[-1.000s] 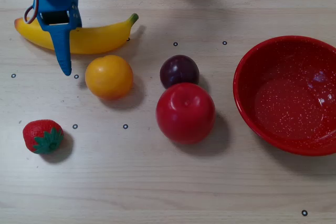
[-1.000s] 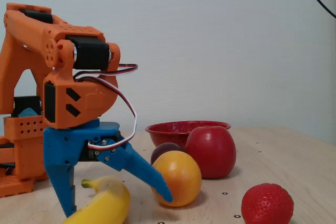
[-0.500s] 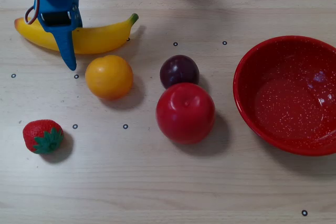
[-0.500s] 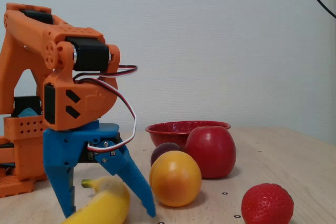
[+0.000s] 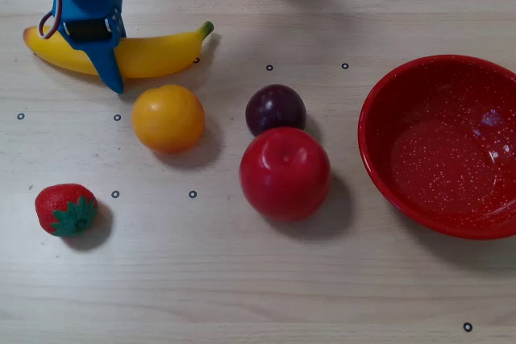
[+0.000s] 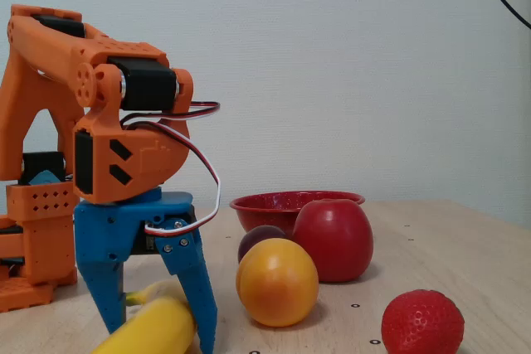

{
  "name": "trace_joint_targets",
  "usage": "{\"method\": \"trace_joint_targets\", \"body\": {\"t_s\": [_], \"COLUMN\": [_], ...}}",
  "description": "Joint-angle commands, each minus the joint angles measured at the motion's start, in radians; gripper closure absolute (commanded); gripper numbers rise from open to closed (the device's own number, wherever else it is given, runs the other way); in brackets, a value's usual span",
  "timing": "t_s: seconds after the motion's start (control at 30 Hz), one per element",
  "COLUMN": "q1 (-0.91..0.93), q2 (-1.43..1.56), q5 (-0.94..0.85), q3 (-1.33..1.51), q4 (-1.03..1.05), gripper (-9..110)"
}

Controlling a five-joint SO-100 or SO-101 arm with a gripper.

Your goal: Put the banana in the red bowl.

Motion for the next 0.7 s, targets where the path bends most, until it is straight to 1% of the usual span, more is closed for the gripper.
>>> {"method": "trace_joint_targets", "body": {"t_s": [0.0, 0.13, 0.3, 0.47, 0.67], "q1": [0.011, 0.011, 0.006, 0.003, -0.002], "q2": [0.052, 0.054, 0.055, 0.058, 0.084], "q5": [0.015, 0.018, 0.023, 0.017, -0.025], "q3": [-0.018, -0.017, -0.018, -0.066, -0.242], "q4": [-0.012, -0.012, -0.014, 0.037, 0.206], "gripper": [81, 87, 101, 101, 101]}}
